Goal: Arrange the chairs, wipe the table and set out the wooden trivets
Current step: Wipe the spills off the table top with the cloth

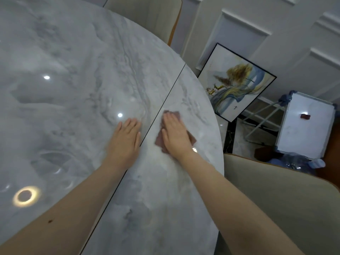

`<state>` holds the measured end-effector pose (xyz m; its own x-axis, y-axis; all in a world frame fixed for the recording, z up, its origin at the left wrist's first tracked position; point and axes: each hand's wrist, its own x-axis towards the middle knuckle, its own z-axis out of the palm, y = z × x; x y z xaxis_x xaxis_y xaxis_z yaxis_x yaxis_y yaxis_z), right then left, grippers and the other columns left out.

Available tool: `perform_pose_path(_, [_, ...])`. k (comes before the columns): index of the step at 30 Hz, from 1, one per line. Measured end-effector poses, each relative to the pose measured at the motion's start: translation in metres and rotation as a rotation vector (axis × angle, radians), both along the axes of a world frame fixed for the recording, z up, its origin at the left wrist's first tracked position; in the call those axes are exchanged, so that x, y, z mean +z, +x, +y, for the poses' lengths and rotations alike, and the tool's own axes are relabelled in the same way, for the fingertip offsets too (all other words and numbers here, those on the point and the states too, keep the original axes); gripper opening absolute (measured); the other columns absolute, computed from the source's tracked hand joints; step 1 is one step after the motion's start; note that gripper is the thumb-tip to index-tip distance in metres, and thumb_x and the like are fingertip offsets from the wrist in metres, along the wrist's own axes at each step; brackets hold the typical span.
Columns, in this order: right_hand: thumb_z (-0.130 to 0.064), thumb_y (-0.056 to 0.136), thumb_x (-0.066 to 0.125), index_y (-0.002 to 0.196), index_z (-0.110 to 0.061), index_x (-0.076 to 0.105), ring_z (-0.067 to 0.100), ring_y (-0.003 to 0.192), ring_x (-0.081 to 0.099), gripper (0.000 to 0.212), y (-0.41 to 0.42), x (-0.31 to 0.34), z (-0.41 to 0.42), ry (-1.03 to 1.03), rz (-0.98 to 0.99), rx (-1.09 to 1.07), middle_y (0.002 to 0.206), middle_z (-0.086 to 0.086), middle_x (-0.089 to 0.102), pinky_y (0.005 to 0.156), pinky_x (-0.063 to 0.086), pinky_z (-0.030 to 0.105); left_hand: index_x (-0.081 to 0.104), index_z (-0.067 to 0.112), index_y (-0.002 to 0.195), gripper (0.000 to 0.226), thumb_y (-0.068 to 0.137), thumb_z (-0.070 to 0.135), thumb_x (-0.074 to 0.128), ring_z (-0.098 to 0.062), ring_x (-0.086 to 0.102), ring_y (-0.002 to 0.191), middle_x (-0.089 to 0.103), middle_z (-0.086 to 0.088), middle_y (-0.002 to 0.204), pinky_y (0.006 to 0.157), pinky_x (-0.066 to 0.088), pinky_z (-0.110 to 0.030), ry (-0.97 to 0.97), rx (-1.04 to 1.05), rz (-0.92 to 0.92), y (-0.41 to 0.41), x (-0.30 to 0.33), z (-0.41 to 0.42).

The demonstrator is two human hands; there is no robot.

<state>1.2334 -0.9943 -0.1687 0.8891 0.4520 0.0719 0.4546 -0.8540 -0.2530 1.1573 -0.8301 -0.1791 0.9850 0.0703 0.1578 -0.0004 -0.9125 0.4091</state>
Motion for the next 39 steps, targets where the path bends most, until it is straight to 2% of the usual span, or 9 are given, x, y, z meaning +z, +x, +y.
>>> perform_pose_path(2, [-0.022, 0.089, 0.036, 0.135, 0.004, 0.047, 0.034, 0.132, 0.044, 0.053, -0.046, -0.006, 0.014, 0.042, -0.052, 0.212, 0.141, 0.021, 0.047, 0.113, 0.026, 0.045, 0.051, -0.001, 0.132, 0.06, 0.095, 0.03, 0.016, -0.032, 0.042, 0.133, 0.05, -0.017, 0.139, 0.113, 0.018, -0.039, 0.016, 0.036, -0.019, -0.012, -0.002, 0.005])
perform_pose_path(6, [-0.023, 0.096, 0.04, 0.146, -0.008, 0.034, 0.02, 0.142, 0.028, 0.052, -0.133, 0.007, -0.029, -0.038, 0.078, 0.594, 0.151, 0.007, 0.036, 0.119, 0.013, 0.036, 0.055, -0.001, 0.128, 0.052, 0.095, 0.025, 0.025, -0.033, 0.048, 0.128, 0.054, -0.018, 0.134, 0.11, 0.019, -0.038, 0.048, 0.028, -0.042, -0.036, -0.004, 0.016])
perform_pose_path(10, [-0.029, 0.099, 0.037, 0.14, -0.002, 0.042, 0.02, 0.14, 0.029, 0.05, -0.082, 0.011, -0.07, -0.003, 0.065, 0.355, 0.147, 0.014, 0.041, 0.118, 0.016, 0.032, 0.05, 0.002, 0.134, 0.054, 0.096, 0.028, 0.021, -0.03, 0.041, 0.134, 0.048, -0.014, 0.141, 0.112, 0.013, -0.034, 0.047, -0.007, -0.011, -0.055, -0.007, 0.02])
perform_pose_path(15, [-0.034, 0.092, 0.025, 0.141, -0.001, 0.04, 0.027, 0.139, 0.035, 0.061, -0.042, 0.004, -0.001, -0.023, 0.005, 0.032, 0.148, 0.015, 0.039, 0.117, 0.023, 0.043, 0.052, 0.002, 0.132, 0.051, 0.094, 0.025, 0.026, -0.032, 0.045, 0.131, 0.05, -0.015, 0.139, 0.111, 0.017, -0.036, 0.073, -0.024, -0.021, -0.064, -0.013, 0.017])
perform_pose_path(18, [-0.028, 0.091, 0.033, 0.14, -0.001, 0.042, 0.027, 0.138, 0.037, 0.056, -0.093, 0.0, 0.029, -0.019, -0.029, 0.209, 0.147, 0.016, 0.041, 0.117, 0.02, 0.041, 0.054, 0.002, 0.131, 0.05, 0.093, 0.022, 0.028, -0.032, 0.047, 0.129, 0.051, -0.016, 0.138, 0.11, 0.02, -0.036, 0.056, -0.027, -0.021, -0.063, -0.012, 0.018])
perform_pose_path(22, [-0.028, 0.096, 0.04, 0.145, -0.008, 0.034, 0.019, 0.142, 0.028, 0.054, -0.161, 0.006, -0.023, -0.069, 0.047, 0.513, 0.151, 0.007, 0.036, 0.119, 0.012, 0.035, 0.05, 0.002, 0.134, 0.053, 0.094, 0.024, 0.023, -0.03, 0.043, 0.133, 0.047, -0.016, 0.141, 0.111, 0.018, -0.036, 0.052, -0.052, -0.009, -0.066, -0.01, 0.02])
perform_pose_path(27, [-0.034, 0.096, 0.036, 0.145, -0.007, 0.035, 0.022, 0.141, 0.028, 0.056, -0.09, 0.014, -0.088, -0.036, 0.046, 0.149, 0.151, 0.011, 0.035, 0.118, 0.009, 0.023, 0.043, 0.005, 0.14, 0.063, 0.093, 0.031, 0.01, -0.025, 0.032, 0.14, 0.039, -0.011, 0.148, 0.116, 0.015, -0.035, 0.049, -0.025, -0.009, -0.066, -0.007, 0.018])
perform_pose_path(32, [-0.025, 0.099, 0.038, 0.147, -0.003, 0.027, 0.023, 0.144, 0.024, 0.054, -0.029, 0.0, -0.049, -0.062, -0.039, -0.077, 0.155, 0.012, 0.027, 0.12, 0.012, 0.032, 0.047, 0.003, 0.137, 0.061, 0.093, 0.03, 0.013, -0.028, 0.036, 0.137, 0.041, -0.014, 0.146, 0.115, 0.02, -0.038, 0.041, -0.025, -0.039, -0.065, -0.008, 0.017])
perform_pose_path(39, [-0.027, 0.095, 0.038, 0.143, -0.004, 0.039, 0.024, 0.139, 0.035, 0.053, -0.173, 0.001, -0.017, 0.005, 0.018, 0.344, 0.148, 0.012, 0.04, 0.117, 0.016, 0.037, 0.057, -0.002, 0.125, 0.056, 0.093, 0.028, 0.023, -0.035, 0.048, 0.127, 0.055, -0.02, 0.132, 0.111, 0.02, -0.04, 0.04, -0.087, 0.01, -0.074, -0.002, 0.017])
